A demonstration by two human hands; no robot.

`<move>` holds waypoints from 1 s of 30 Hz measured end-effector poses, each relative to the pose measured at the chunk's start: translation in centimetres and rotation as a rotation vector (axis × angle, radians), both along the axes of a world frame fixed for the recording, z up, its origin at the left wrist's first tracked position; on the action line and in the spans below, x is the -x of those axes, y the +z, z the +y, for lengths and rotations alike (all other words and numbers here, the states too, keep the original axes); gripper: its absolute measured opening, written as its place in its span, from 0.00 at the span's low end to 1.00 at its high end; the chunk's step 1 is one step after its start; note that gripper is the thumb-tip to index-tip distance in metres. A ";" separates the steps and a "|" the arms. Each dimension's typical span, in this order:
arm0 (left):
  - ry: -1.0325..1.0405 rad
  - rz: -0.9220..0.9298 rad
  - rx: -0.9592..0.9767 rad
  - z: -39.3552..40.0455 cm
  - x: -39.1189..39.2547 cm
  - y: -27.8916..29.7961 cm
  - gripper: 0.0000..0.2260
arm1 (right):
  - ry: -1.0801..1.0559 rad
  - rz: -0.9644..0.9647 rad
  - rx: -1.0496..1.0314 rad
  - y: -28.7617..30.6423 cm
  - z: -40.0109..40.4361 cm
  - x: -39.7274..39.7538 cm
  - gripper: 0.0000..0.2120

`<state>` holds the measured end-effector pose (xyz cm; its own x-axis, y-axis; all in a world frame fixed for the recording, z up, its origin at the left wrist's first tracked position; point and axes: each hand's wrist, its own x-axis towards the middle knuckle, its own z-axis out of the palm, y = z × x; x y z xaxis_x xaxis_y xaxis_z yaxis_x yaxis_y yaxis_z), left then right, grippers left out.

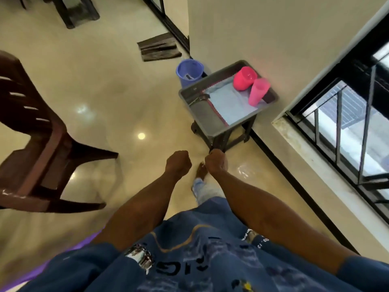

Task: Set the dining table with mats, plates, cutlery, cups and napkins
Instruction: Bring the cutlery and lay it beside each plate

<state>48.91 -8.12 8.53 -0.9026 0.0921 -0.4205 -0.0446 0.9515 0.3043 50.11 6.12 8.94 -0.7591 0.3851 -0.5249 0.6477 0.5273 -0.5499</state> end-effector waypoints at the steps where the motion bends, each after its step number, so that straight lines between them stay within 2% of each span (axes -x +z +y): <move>1: -0.015 -0.006 0.005 -0.3 2.3 -0.5 0.08 | -0.026 -0.011 0.007 -0.7 0.0 2.1 0.08; 5: -0.038 -0.043 0.005 -1.1 11.4 -1.2 0.09 | -0.120 0.000 0.072 -1.5 0.3 10.8 0.09; 10: -0.074 -0.036 -0.011 -1.5 23.5 0.6 0.09 | -0.043 -0.051 0.101 1.5 0.4 23.1 0.15; 14: -0.062 -0.021 -0.047 -1.1 30.9 1.3 0.09 | -0.046 -0.014 0.087 1.6 0.2 28.0 0.13; 17: -0.155 -0.058 -0.034 0.2 35.4 1.1 0.11 | -0.168 -0.082 0.131 0.1 1.0 30.0 0.14; 22: -0.323 -0.155 -0.052 2.2 41.3 -0.6 0.11 | -0.399 -0.218 0.210 -3.3 1.9 32.6 0.11; 27: -0.550 -0.251 -0.054 2.2 46.7 -2.6 0.10 | -0.627 -0.222 0.279 -6.3 0.8 36.7 0.07; 30: -0.703 -0.283 -0.030 2.4 49.8 -4.0 0.09 | -0.723 -0.240 0.369 -6.6 -0.5 38.7 0.14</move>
<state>-0.86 -5.71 4.57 -0.4853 0.6208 -0.6156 0.4891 0.7764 0.3974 11.44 5.57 2.34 -0.2434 0.5052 -0.8280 0.8779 -0.2482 -0.4096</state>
